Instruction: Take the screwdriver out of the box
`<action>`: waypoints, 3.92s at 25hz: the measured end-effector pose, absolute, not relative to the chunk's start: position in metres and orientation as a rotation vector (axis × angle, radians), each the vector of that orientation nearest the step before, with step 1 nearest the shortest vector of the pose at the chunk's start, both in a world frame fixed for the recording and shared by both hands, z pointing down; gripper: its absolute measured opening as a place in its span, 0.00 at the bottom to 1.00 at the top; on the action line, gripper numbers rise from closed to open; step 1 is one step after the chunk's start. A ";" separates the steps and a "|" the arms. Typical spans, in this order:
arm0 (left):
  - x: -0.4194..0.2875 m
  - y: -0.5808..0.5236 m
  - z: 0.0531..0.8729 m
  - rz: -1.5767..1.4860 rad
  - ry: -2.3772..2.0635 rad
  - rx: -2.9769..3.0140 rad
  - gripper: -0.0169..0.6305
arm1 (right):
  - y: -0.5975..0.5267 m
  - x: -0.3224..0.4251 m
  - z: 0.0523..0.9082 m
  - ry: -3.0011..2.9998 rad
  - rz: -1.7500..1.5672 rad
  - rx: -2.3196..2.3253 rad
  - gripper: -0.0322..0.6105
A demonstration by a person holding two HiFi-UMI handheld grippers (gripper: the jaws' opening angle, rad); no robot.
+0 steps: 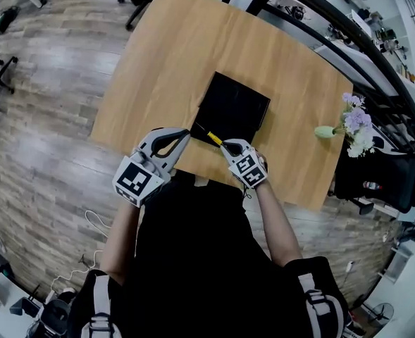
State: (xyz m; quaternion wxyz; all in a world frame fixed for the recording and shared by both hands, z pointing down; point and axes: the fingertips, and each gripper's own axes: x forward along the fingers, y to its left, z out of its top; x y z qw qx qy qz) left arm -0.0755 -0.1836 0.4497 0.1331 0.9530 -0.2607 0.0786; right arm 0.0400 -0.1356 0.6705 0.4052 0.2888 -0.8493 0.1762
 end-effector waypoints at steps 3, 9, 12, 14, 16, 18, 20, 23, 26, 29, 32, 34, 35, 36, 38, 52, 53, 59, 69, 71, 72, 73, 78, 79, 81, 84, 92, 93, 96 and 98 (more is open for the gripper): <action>-0.083 -0.181 0.448 0.227 -0.801 2.744 0.06 | -0.143 0.036 0.678 -2.138 0.445 0.705 0.09; -0.091 -0.179 0.448 0.237 -0.872 2.720 0.06 | -0.155 0.024 0.696 -2.140 0.440 0.634 0.10; -0.094 -0.176 0.450 0.243 -0.894 2.708 0.06 | -0.157 0.025 0.712 -2.128 0.438 0.599 0.10; -0.097 -0.175 0.452 0.245 -0.908 2.698 0.06 | -0.158 0.027 0.719 -2.106 0.452 0.581 0.10; -0.101 -0.173 0.452 0.249 -0.922 2.690 0.06 | -0.160 0.024 0.721 -2.107 0.466 0.571 0.11; -0.104 -0.171 0.453 0.257 -0.933 2.683 0.06 | -0.160 0.023 0.721 -2.079 0.481 0.563 0.14; -0.106 -0.168 0.454 0.270 -0.941 2.674 0.06 | -0.163 0.023 0.726 -2.066 0.485 0.562 0.19; -0.107 -0.167 0.455 0.264 -0.957 2.671 0.06 | -0.167 0.022 0.733 -2.060 0.491 0.546 0.19; -0.109 -0.166 0.456 0.279 -0.973 2.659 0.06 | -0.167 0.022 0.737 -2.044 0.506 0.513 0.19; -0.110 -0.167 0.457 0.286 -0.985 2.650 0.06 | -0.167 0.023 0.743 -2.025 0.527 0.473 0.19; -0.112 -0.166 0.456 0.286 -0.992 2.650 0.06 | -0.167 0.022 0.747 -2.011 0.535 0.440 0.21; -0.112 -0.166 0.457 0.292 -0.994 2.646 0.06 | -0.167 0.023 0.750 -1.995 0.520 0.428 0.21; -0.113 -0.165 0.458 0.294 -0.996 2.644 0.06 | -0.167 0.023 0.751 -1.989 0.510 0.426 0.21; -0.113 -0.165 0.458 0.295 -0.998 2.643 0.06 | -0.168 0.023 0.752 -1.985 0.502 0.426 0.21; -0.114 -0.165 0.458 0.297 -1.001 2.642 0.06 | -0.168 0.022 0.753 -1.983 0.499 0.432 0.21; -0.109 -0.167 0.457 0.295 -0.976 2.671 0.06 | -0.172 0.024 0.761 -1.954 0.435 0.461 0.19; -0.109 -0.167 0.457 0.298 -0.973 2.673 0.06 | -0.172 0.024 0.761 -1.956 0.422 0.460 0.19; -0.109 -0.169 0.452 0.285 -0.954 2.693 0.06 | -0.170 0.026 0.752 -1.930 0.363 0.493 0.19; -0.099 -0.171 0.448 0.282 -0.883 2.735 0.06 | -0.173 0.029 0.736 -1.958 0.372 0.634 0.19; -0.095 -0.172 0.446 0.278 -0.863 2.749 0.06 | -0.175 0.035 0.730 -1.964 0.384 0.680 0.19; -0.092 -0.173 0.445 0.276 -0.852 2.756 0.06 | -0.177 0.038 0.727 -1.966 0.392 0.703 0.19; -0.090 -0.173 0.444 0.274 -0.840 2.763 0.06 | -0.178 0.041 0.724 -1.969 0.400 0.725 0.19; -0.078 -0.172 0.440 0.272 -0.782 2.798 0.06 | -0.180 0.050 0.708 -1.984 0.389 0.804 0.19; -0.075 -0.171 0.440 0.271 -0.770 2.804 0.06 | -0.180 0.052 0.705 -1.987 0.386 0.820 0.19; -0.070 -0.171 0.439 0.269 -0.745 2.815 0.06 | -0.181 0.056 0.698 -1.993 0.383 0.851 0.19; -0.065 -0.172 0.438 0.266 -0.717 2.827 0.06 | -0.181 0.060 0.687 -1.999 0.376 0.892 0.19; -0.056 -0.173 0.444 0.259 -0.635 2.836 0.06 | -0.177 0.069 0.655 -2.073 0.467 1.046 0.19; -0.056 -0.173 0.444 0.260 -0.624 2.837 0.06 | -0.178 0.070 0.650 -2.081 0.471 1.064 0.19; -0.053 -0.173 0.446 0.261 -0.595 2.840 0.06 | -0.181 0.071 0.632 -2.112 0.470 1.117 0.19; -0.051 -0.173 0.447 0.264 -0.574 2.842 0.06 | -0.181 0.071 0.619 -2.132 0.456 1.149 0.19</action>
